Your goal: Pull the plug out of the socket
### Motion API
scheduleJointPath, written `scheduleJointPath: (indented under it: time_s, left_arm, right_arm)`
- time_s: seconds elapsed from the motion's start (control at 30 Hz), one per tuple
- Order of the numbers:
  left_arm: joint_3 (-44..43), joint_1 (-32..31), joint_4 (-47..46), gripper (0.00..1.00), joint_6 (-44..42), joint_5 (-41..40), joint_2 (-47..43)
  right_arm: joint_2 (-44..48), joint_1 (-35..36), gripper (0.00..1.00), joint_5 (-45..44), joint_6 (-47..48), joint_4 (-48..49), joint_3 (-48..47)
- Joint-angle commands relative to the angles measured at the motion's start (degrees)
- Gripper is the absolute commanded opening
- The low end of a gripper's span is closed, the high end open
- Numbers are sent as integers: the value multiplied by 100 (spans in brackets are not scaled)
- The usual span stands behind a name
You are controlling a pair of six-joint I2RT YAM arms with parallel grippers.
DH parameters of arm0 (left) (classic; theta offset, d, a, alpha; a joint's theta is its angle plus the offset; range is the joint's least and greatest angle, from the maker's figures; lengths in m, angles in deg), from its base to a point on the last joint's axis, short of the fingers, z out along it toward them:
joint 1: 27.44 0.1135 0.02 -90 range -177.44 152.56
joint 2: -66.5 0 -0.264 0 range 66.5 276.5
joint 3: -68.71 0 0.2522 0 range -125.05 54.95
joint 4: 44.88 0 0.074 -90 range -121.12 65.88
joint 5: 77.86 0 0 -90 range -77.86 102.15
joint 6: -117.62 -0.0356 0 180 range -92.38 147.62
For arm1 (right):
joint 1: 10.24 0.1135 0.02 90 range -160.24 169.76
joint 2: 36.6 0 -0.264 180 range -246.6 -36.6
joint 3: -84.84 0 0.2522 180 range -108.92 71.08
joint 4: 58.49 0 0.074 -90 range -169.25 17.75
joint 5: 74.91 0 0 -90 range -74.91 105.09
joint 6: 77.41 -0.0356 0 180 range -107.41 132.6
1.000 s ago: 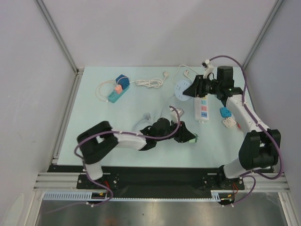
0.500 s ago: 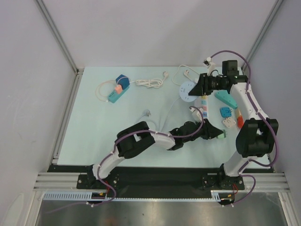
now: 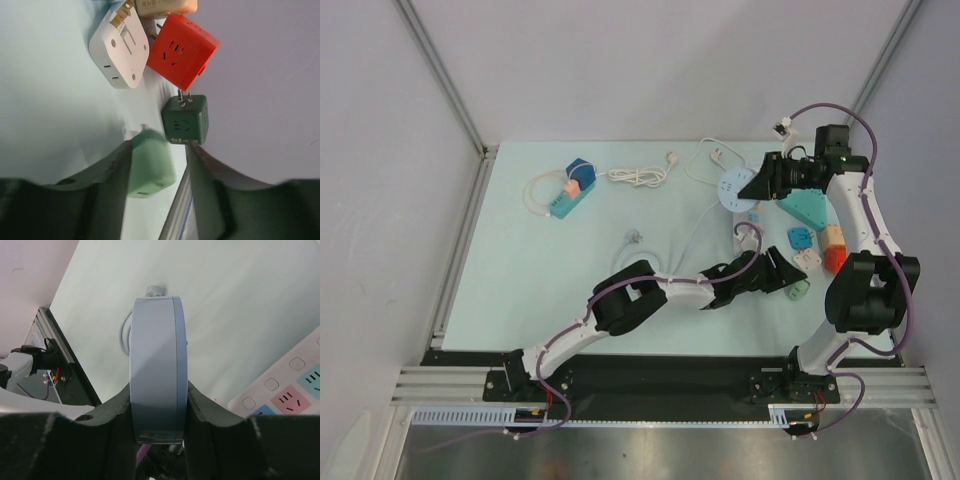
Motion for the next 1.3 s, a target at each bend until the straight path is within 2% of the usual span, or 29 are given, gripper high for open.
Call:
scheduleJointPath:
  time_s: [0.0, 0.03, 0.17, 0.27, 0.4, 0.43, 0.7, 0.9, 1.0, 1.13, 1.27]
  left_arm:
    - [-534, 3, 713, 55, 326, -116, 125]
    - [-639, 3, 766, 62, 318, -125, 134]
    - [-676, 21, 714, 72, 64, -64, -15]
    - [-352, 30, 670, 79, -498, -37, -445]
    - [815, 21, -240, 88, -1341, 349, -1323]
    - [1410, 3, -418, 91, -1492, 428, -1490]
    - [4181, -102, -868, 92, -3160, 727, -3626]
    - [5500, -111, -666, 92, -3943, 956, -4933]
    - [5984, -111, -307, 92, -4375, 685, -5541]
    - [6407, 29, 361, 96, -4850, -44, -6788]
    - [6829, 783, 914, 96, -4912, -283, -7755]
  right_arm:
    - [124, -50, 0, 400, -75, 77, -198]
    - [141, -50, 0, 400, -101, 77, -189]
    - [194, -58, 0, 400, -49, 8, -128]
    - [299, -93, 0, 357, 13, 7, -75]
    - [475, -181, 0, 260, -66, 226, 74]
    - [493, -190, 0, 260, -84, 270, 101]
    - [493, -234, 0, -21, -575, 964, 294]
    - [37, -59, 0, -513, -743, 1282, 14]
    - [-464, 196, 0, -645, -717, 1237, -154]
    - [-1184, 538, 0, -821, -725, 1273, -452]
    - [-2150, 732, 0, -760, -734, 1027, -1102]
